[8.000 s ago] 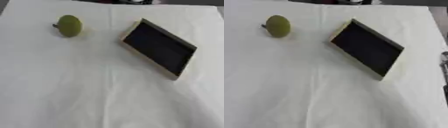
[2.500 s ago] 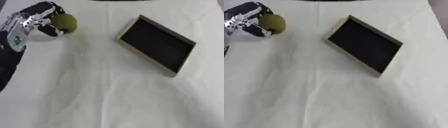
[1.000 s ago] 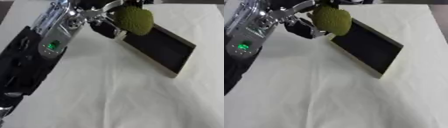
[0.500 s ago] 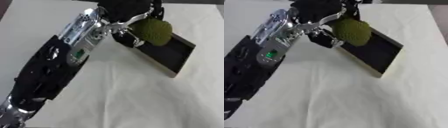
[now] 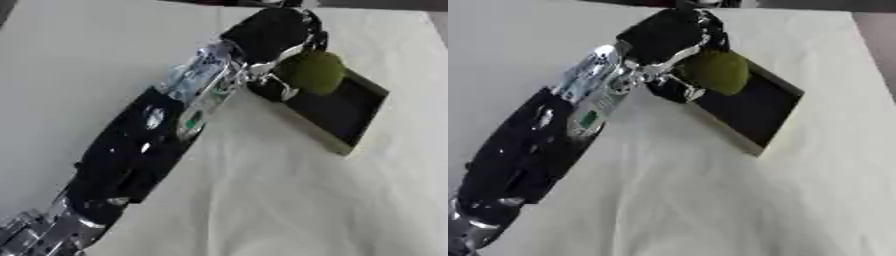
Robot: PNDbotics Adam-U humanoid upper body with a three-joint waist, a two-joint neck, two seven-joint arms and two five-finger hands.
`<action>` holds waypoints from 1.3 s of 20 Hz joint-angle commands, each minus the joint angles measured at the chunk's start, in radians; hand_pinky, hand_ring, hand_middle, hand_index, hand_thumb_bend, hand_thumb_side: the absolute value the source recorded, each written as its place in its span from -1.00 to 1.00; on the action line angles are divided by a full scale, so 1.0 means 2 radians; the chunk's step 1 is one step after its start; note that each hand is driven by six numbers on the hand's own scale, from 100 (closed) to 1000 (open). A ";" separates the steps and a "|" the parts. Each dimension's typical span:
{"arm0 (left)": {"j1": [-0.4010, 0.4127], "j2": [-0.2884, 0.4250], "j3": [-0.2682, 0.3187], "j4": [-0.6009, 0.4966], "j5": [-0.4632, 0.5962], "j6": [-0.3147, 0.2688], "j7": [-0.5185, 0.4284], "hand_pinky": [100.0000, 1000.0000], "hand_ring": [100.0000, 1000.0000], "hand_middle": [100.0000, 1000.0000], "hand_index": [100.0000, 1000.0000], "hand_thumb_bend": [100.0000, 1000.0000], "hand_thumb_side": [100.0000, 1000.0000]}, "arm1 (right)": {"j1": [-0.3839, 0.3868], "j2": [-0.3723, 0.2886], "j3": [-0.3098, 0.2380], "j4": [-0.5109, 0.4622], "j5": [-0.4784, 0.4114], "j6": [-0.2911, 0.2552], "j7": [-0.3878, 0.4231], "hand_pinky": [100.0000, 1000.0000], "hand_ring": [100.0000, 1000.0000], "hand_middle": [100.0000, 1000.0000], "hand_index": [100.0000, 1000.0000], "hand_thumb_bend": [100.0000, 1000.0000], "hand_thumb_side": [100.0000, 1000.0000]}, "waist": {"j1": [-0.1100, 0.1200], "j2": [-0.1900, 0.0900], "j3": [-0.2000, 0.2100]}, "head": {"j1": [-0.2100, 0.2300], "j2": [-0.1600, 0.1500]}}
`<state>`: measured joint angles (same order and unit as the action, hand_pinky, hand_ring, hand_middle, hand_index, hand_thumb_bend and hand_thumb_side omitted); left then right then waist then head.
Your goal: Pick up objects on the table and place them in the box.
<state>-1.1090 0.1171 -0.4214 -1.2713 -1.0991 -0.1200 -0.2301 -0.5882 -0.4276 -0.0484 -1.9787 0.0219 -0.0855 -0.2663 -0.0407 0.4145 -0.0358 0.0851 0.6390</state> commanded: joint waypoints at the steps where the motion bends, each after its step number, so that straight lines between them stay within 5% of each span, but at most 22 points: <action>1: -0.007 -0.009 0.011 0.021 -0.017 -0.001 0.012 0.17 0.24 0.01 0.31 -0.55 -1.00 | -0.007 -0.004 0.000 -0.011 -0.003 -0.001 0.003 0.66 0.36 0.27 0.48 -1.00 0.32 | -0.002 -0.010 -0.003 | 0.004 -0.006; 4: -0.003 -0.011 0.012 0.040 -0.027 -0.008 0.014 0.30 0.36 0.15 0.45 -0.39 -1.00 | -0.005 -0.004 0.000 -0.011 -0.003 0.001 0.003 0.66 0.36 0.27 0.48 -1.00 0.34 | -0.001 -0.008 -0.003 | 0.002 -0.007; 9: 0.000 -0.014 0.016 0.065 -0.045 -0.021 0.013 0.61 0.67 0.64 0.89 -0.02 -1.00 | -0.005 -0.001 0.000 -0.011 -0.004 0.002 0.003 0.66 0.36 0.27 0.48 -1.00 0.34 | -0.001 -0.007 -0.004 | 0.002 -0.008; 12: 0.002 -0.013 0.020 0.072 -0.053 -0.023 0.016 0.75 0.84 0.89 1.00 0.12 -0.69 | -0.004 -0.001 0.000 -0.011 -0.004 0.002 0.003 0.66 0.36 0.27 0.48 -1.00 0.35 | 0.000 -0.007 -0.003 | 0.001 -0.009; 20: 0.000 -0.007 0.027 0.044 -0.047 -0.013 0.052 0.69 0.81 0.80 0.95 -0.02 -0.68 | 0.001 -0.003 -0.001 -0.011 -0.003 0.004 0.001 0.66 0.36 0.27 0.48 -1.00 0.35 | 0.001 -0.009 -0.002 | -0.002 -0.008; 26: -0.001 0.026 0.036 -0.069 0.037 0.018 0.065 0.53 0.69 0.62 0.80 -0.26 -0.71 | 0.005 -0.010 -0.004 -0.011 -0.001 0.003 -0.005 0.66 0.36 0.27 0.48 -1.00 0.34 | 0.005 -0.013 0.002 | -0.007 -0.005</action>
<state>-1.0908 0.1451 -0.3637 -1.3468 -1.0617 -0.0994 -0.1061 -0.5700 -0.4164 -0.0443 -1.9787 0.0163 -0.0785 -0.2700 -0.0294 0.4187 -0.0297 0.0744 0.6312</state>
